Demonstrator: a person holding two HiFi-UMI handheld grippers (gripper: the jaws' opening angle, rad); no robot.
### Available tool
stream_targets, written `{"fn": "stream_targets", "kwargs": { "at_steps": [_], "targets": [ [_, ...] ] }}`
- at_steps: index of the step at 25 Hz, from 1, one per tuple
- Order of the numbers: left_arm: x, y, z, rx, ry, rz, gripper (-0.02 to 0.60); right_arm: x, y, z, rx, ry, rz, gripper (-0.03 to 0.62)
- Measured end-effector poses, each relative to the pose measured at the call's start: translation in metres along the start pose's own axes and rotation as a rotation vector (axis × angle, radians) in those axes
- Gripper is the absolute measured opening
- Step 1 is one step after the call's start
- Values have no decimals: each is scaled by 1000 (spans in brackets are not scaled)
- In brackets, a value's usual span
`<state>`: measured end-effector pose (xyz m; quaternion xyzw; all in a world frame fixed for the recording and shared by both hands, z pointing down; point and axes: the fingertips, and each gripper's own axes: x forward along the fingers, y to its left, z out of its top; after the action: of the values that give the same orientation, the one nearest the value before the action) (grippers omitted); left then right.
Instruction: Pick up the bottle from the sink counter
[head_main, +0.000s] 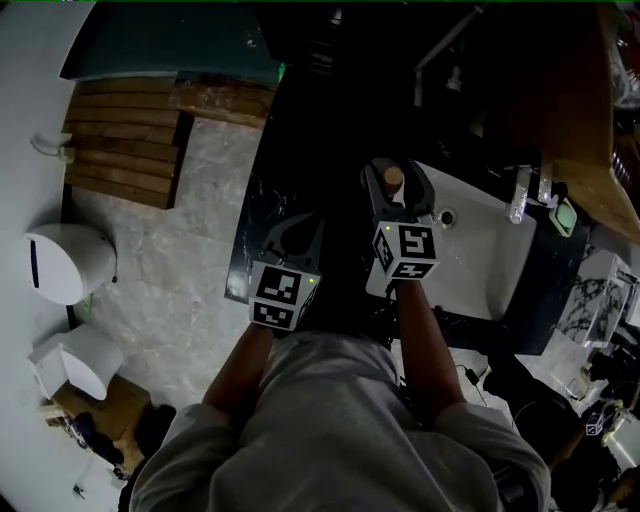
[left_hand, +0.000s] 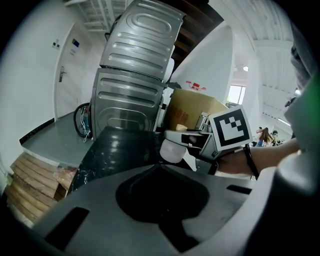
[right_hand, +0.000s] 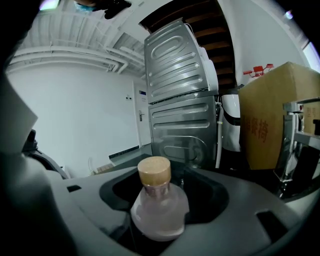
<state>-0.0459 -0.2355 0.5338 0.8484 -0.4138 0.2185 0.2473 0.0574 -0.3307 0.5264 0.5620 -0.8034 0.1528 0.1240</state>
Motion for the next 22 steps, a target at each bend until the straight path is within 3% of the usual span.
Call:
{"fn": "stream_targets", "kwargs": {
  "at_steps": [22],
  "targets": [
    [-6,3,-1,0,-9,-3,12,-3,3,0,-35,-11,-49,214]
  ]
}}
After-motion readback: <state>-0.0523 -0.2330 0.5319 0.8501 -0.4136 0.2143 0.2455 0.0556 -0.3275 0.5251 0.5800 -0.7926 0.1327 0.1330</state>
